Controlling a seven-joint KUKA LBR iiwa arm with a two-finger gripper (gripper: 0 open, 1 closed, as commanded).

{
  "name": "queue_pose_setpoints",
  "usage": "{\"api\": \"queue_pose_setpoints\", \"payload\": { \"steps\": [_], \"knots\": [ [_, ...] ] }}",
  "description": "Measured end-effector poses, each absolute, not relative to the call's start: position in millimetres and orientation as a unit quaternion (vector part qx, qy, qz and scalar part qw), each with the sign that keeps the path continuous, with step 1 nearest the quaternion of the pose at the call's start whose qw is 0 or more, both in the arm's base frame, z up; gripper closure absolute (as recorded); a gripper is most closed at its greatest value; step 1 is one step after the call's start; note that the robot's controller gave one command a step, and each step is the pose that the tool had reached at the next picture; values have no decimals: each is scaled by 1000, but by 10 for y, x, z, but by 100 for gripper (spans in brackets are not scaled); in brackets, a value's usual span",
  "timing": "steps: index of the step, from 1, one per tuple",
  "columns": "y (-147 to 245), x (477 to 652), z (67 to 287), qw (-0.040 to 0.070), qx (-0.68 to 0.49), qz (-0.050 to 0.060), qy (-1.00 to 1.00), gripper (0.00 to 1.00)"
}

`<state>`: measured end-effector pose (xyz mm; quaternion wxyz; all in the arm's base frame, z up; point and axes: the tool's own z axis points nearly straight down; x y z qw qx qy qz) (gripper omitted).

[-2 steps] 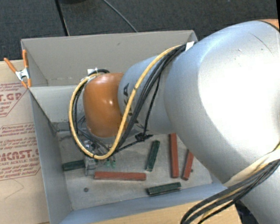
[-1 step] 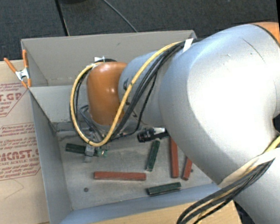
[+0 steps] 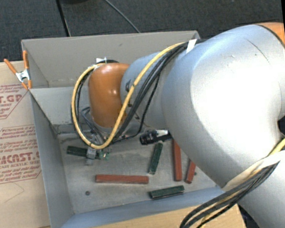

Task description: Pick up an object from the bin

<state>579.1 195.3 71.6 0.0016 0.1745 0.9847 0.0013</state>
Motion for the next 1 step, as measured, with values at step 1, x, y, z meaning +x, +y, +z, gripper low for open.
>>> {"api": "queue_pose_setpoints", "payload": {
  "steps": [1],
  "knots": [
    [2195, 5909, 1910, 1, 171, 1, 985, 100]
  ]
}}
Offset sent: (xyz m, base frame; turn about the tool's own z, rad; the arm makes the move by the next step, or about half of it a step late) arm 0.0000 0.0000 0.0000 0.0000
